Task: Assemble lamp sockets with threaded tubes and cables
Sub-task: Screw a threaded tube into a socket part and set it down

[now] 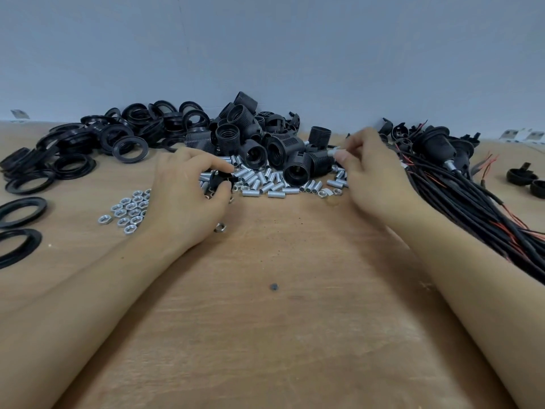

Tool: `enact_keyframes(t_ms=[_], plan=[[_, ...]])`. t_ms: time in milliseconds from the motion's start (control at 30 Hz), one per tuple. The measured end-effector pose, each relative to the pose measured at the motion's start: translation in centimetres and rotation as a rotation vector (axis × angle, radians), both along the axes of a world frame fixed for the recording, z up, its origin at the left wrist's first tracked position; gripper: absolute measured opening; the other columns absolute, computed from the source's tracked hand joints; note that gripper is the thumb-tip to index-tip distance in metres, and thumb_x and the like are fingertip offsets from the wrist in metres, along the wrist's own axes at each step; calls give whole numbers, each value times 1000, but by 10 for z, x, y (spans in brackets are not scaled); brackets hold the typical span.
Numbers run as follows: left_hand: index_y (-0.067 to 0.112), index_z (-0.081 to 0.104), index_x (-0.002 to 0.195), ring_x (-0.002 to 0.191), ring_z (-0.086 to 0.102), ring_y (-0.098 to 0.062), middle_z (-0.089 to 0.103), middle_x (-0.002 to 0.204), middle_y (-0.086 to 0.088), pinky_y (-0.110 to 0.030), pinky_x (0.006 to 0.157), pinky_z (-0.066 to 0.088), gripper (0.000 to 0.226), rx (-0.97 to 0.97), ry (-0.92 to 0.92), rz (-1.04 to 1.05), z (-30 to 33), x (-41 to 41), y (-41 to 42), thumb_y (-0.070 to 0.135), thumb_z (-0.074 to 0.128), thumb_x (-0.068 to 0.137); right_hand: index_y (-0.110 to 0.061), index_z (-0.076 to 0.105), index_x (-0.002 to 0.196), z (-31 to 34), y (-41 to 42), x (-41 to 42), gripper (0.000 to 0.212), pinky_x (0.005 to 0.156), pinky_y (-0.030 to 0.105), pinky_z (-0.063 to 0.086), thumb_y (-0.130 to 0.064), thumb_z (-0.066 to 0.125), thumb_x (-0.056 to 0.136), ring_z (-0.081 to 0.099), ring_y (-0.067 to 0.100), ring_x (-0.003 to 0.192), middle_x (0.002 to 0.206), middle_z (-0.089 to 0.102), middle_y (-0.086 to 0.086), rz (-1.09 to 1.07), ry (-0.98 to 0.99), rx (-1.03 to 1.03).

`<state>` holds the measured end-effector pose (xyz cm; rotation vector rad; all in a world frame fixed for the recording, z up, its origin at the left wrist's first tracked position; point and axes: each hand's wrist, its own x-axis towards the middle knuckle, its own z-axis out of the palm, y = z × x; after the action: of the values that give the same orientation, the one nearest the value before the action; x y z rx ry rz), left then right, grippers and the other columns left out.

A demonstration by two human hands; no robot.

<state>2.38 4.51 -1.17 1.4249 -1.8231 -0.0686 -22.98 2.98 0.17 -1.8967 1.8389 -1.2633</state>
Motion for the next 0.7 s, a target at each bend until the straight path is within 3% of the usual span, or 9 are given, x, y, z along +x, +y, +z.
enact_keyframes(t_ms=[100, 167, 233, 333, 433, 567, 700], plan=[[22, 73, 103, 119, 47, -23, 63, 115, -1, -19, 94, 27, 19, 10, 36, -28, 2, -1, 1, 12, 68, 88, -16, 41, 105, 10, -6, 14, 5, 63, 33, 42, -19, 44, 103, 54, 16, 75, 89, 58, 1, 136, 68, -37], [22, 73, 102, 118, 50, -23, 65, 113, -1, -29, 100, 35, 18, 10, 45, -48, 3, -1, -1, 12, 68, 88, -14, 39, 104, 24, -19, 18, 4, 52, 27, 39, -16, 42, 103, 47, 14, 59, 75, 52, -1, 130, 32, -42], [22, 73, 101, 116, 52, -25, 67, 110, -1, -37, 101, 39, 17, -7, 64, -58, 2, -1, -2, 12, 68, 88, -13, 39, 104, 36, -38, 20, 5, 50, 24, 35, -17, 42, 103, 45, 10, 60, 76, 48, -3, 127, 106, 37], [22, 73, 99, 108, 52, -18, 65, 104, 5, -30, 95, 38, 17, -52, 89, -83, 0, -1, -2, 11, 69, 87, -9, 39, 108, 37, -63, 25, 10, 58, 26, 35, -17, 42, 103, 48, 13, 74, 81, 46, -4, 152, 281, 239], [23, 72, 97, 101, 48, -10, 62, 98, 12, -23, 89, 33, 17, -75, 109, -94, 0, -2, -1, 10, 68, 87, -6, 37, 113, 30, -76, 28, 15, 78, 37, 45, -15, 42, 102, 51, 22, 89, 85, 47, -3, 152, 412, 334], [26, 71, 96, 103, 52, -13, 64, 98, 13, -23, 87, 37, 17, -52, 146, -95, -1, -1, -2, 11, 67, 88, -11, 30, 105, 29, -80, 28, 16, 65, 38, 42, -15, 45, 100, 51, 20, 77, 81, 48, -1, 199, 545, 325], [26, 71, 97, 100, 55, -15, 67, 99, 9, -31, 86, 42, 16, -25, 149, -108, -3, -2, -3, 14, 67, 88, -10, 34, 107, 23, -78, 24, 13, 70, 42, 43, -14, 45, 100, 52, 26, 78, 81, 50, 6, 218, 560, 288]])
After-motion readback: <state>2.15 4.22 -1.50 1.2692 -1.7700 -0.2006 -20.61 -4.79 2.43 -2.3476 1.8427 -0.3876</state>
